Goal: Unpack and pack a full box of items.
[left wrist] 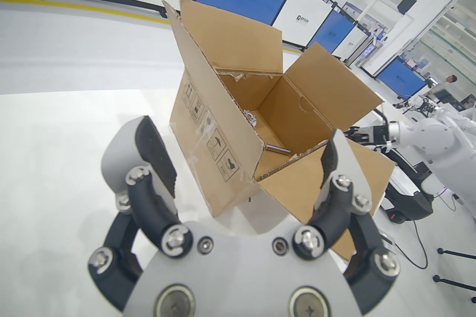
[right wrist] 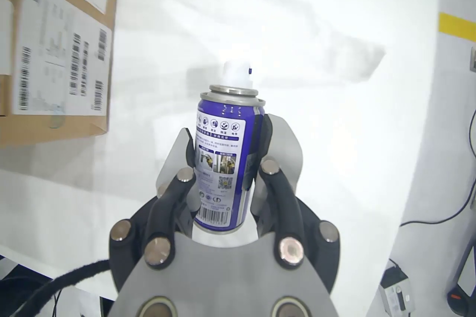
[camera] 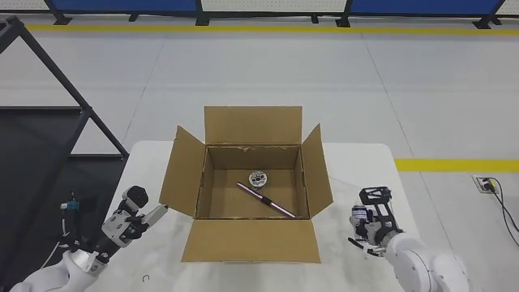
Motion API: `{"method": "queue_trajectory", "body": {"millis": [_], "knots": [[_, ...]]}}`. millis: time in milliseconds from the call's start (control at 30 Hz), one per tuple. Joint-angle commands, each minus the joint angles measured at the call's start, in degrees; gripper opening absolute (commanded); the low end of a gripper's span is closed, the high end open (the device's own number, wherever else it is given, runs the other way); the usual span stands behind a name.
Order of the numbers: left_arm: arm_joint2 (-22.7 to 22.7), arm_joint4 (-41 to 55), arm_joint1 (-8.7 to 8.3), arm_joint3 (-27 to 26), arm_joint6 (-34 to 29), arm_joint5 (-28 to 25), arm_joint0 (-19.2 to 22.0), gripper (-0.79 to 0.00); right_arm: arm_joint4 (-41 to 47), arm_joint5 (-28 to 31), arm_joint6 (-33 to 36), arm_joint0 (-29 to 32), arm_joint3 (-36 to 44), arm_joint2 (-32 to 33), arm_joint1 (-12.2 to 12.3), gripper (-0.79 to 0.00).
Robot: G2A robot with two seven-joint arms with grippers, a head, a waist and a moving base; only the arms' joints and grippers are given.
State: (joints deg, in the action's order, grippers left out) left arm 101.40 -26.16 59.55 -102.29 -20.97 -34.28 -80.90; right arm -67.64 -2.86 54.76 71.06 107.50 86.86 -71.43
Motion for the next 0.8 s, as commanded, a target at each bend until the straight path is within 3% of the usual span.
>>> {"method": "queue_trajectory", "body": {"millis": [0,167,300,500,767], "knots": [[0.0,0.0,0.00,0.0,0.0,0.0,0.0,0.000,0.5,0.4,-1.8,2.6,6.4,1.8,0.2,-0.785],[0.0,0.0,0.00,0.0,0.0,0.0,0.0,0.000,1.7,4.5,-4.7,7.7,19.3,4.7,0.6,-0.785],[0.0,0.0,0.00,0.0,0.0,0.0,0.0,0.000,3.3,6.6,-3.8,5.9,24.6,4.1,0.7,-0.785],[0.0,0.0,0.00,0.0,0.0,0.0,0.0,0.000,5.2,10.5,-0.4,-1.1,26.7,-2.1,0.9,-0.785],[0.0,0.0,0.00,0.0,0.0,0.0,0.0,0.000,5.2,10.5,-0.4,-1.1,26.7,-2.1,0.9,-0.785]]}}
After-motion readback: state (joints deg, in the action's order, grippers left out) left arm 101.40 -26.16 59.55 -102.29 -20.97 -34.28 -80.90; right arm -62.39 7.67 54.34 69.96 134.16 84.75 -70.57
